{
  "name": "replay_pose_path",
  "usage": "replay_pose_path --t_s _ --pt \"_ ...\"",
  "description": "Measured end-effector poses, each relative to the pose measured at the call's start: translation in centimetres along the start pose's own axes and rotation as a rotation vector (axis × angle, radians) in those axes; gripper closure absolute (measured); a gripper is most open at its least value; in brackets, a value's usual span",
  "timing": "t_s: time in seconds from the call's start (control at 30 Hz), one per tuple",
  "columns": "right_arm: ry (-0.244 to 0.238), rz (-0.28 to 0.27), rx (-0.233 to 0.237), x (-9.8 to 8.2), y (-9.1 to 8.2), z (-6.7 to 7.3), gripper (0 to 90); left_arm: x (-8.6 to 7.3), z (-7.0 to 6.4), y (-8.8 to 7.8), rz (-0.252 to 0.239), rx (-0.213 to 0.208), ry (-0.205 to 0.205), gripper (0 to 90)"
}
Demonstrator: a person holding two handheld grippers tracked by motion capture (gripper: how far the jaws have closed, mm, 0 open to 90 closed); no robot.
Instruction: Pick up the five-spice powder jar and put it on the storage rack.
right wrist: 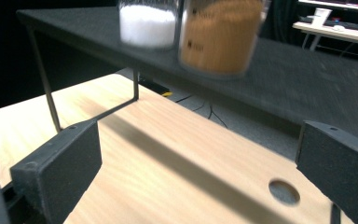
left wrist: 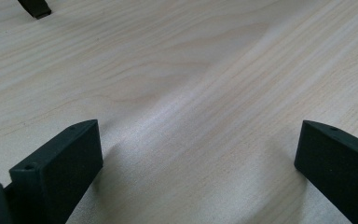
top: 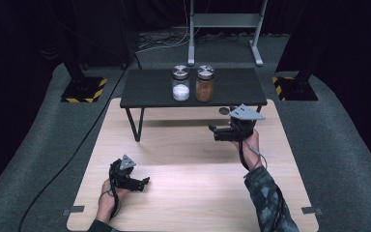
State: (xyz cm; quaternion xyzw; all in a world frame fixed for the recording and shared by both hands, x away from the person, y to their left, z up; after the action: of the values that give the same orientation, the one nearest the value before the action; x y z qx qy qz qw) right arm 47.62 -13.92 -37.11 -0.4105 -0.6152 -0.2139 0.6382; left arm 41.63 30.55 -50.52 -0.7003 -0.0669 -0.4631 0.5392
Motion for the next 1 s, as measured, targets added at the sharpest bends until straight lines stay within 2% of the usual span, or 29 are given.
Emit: replay_pose_path --t_s 0.13,0.17,0.2,0.33,0.43,0.47,0.53,0.57,0.6,0.67,0.83,0.87,0.93,1.0 --pt "0.009 0.024 -0.018 -2.7 -2.6 1.2 0.0 0.0 0.0 0.0 0.000 0.000 0.000 0.4" --pt "0.009 0.024 -0.018 -2.7 -2.6 1.2 0.0 0.0 0.0 0.0 0.000 0.000 0.000 0.4" --pt "0.022 0.067 -0.040 -4.3 -3.8 1.8 0.0 0.0 0.0 0.0 0.000 0.000 0.000 0.4" --pt "0.072 0.157 -0.080 -7.9 -6.2 2.4 0.0 0.0 0.0 0.0 0.000 0.000 0.000 0.4" --pt "0.130 0.203 -0.104 -10.5 -8.1 2.6 0.0 0.0 0.0 0.0 0.000 0.000 0.000 0.4" --pt "0.130 0.203 -0.104 -10.5 -8.1 2.6 0.0 0.0 0.0 0.0 0.000 0.000 0.000 0.4" --pt "0.164 0.254 -0.117 -12.8 -9.5 3.0 0.0 0.0 0.0 0.0 0.000 0.000 0.000 0.4" --pt "0.164 0.254 -0.117 -12.8 -9.5 3.0 0.0 0.0 0.0 0.0 0.000 0.000 0.000 0.3" --pt "0.191 0.280 -0.119 -14.1 -10.1 3.1 0.0 0.0 0.0 0.0 0.000 0.000 0.000 0.3" --pt "0.219 0.296 -0.126 -15.0 -10.5 3.2 0.0 0.0 0.0 0.0 0.000 0.000 0.000 0.3" --pt "0.238 0.320 -0.139 -16.4 -10.9 3.6 0.0 0.0 0.0 0.0 0.000 0.000 -0.001 0.3" --pt "0.240 0.332 -0.141 -16.6 -10.9 3.7 0.0 0.0 0.0 0.0 0.000 0.001 0.000 0.3" --pt "0.242 0.315 -0.154 -16.6 -11.2 3.9 0.0 0.0 0.0 0.0 0.000 0.001 -0.001 0.3" --pt "0.249 0.322 -0.152 -16.7 -11.3 3.8 0.0 0.0 0.0 0.0 0.000 0.001 0.000 0.3"
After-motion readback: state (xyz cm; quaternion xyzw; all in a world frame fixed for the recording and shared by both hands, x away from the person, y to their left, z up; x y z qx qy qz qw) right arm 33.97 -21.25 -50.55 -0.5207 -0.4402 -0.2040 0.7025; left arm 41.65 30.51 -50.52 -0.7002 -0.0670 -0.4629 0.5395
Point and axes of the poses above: each handheld gripper's, and its own axes: y roughly forward along the jaws, x roughly out of its top, z roughly to its left, the point moved 10 cm from there along y, roughly forward along the jaws, and after that the axes turned 1 degree about z, right-handed, at the moved point
